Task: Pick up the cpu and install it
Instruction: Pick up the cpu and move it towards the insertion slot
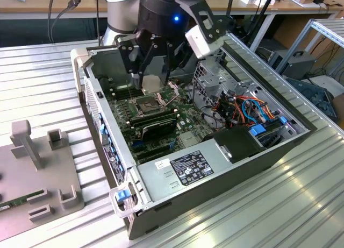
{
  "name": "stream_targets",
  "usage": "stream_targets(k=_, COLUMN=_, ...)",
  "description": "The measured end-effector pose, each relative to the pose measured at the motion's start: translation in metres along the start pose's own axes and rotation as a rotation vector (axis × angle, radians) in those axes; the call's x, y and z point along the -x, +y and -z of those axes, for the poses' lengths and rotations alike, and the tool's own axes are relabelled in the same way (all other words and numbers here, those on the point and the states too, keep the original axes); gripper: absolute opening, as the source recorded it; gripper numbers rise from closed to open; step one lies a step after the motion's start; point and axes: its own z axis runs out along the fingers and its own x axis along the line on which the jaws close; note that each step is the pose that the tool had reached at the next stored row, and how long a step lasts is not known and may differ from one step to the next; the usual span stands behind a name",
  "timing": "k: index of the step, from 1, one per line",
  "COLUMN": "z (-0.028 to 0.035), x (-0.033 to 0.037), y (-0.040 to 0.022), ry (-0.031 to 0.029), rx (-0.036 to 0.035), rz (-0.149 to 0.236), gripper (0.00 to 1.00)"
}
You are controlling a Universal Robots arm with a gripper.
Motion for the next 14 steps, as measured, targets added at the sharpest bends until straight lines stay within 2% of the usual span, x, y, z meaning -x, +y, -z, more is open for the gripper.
stream_targets(k=1, z=-0.0002, x=0.0076, y=0.0005, ry=-0.0001, rx=0.0001, rz=0.0, gripper=0.55)
stream_targets(k=3, z=-0.0004, x=0.0163, y=0.0013, ry=-0.0001, rx=0.0001, rz=0.0, gripper=0.55)
stream_targets(k=5, z=-0.0007, x=0.0293, y=0.0023, ry=-0.0001, rx=0.0001, rz=0.0, gripper=0.55)
stream_targets(k=8, z=-0.0009, x=0.0413, y=0.0033, ry=-0.0001, rx=0.0001, rz=0.0, gripper=0.55)
stream_targets(k=14, z=-0.0009, x=0.043, y=0.0035, ry=-0.0001, rx=0.0001, rz=0.0, gripper=0.55)
